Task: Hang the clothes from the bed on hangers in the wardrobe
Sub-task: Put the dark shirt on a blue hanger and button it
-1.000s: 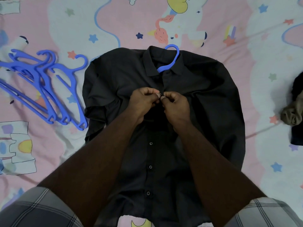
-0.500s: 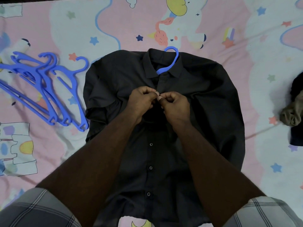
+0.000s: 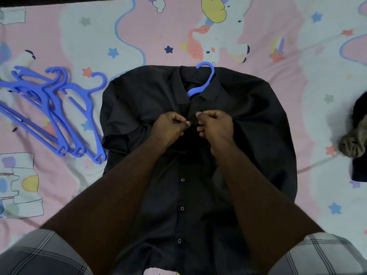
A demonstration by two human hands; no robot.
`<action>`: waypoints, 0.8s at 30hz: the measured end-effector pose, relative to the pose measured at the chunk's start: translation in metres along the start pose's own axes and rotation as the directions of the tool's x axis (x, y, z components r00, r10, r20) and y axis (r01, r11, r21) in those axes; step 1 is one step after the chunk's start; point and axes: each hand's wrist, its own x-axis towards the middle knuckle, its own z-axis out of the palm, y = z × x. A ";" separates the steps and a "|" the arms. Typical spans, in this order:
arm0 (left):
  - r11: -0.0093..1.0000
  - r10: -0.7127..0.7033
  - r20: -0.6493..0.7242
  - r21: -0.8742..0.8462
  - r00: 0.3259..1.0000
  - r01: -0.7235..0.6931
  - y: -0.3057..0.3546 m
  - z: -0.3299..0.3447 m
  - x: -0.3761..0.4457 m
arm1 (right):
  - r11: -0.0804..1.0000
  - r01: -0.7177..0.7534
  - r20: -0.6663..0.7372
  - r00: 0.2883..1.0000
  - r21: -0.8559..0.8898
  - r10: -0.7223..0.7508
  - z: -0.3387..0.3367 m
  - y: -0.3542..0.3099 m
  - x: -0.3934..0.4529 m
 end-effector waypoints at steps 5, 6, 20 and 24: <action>0.974 0.158 -0.142 0.184 0.977 -0.131 0.011 -0.005 0.017 | 0.995 -0.065 -0.062 0.996 0.081 0.070 0.015 -0.024 0.020; 0.957 0.218 -0.141 0.225 0.966 -0.183 0.013 -0.006 0.019 | 0.991 -0.093 -0.071 0.993 0.091 0.100 0.018 -0.028 0.024; 0.696 0.381 0.155 0.601 0.912 -0.393 0.033 0.001 0.055 | 0.984 -0.128 -0.052 0.989 0.123 0.135 0.005 -0.019 0.036; 0.569 0.450 0.168 0.703 0.877 -0.427 0.043 -0.001 0.054 | 0.973 -0.145 -0.003 0.989 0.181 0.148 0.003 -0.017 0.033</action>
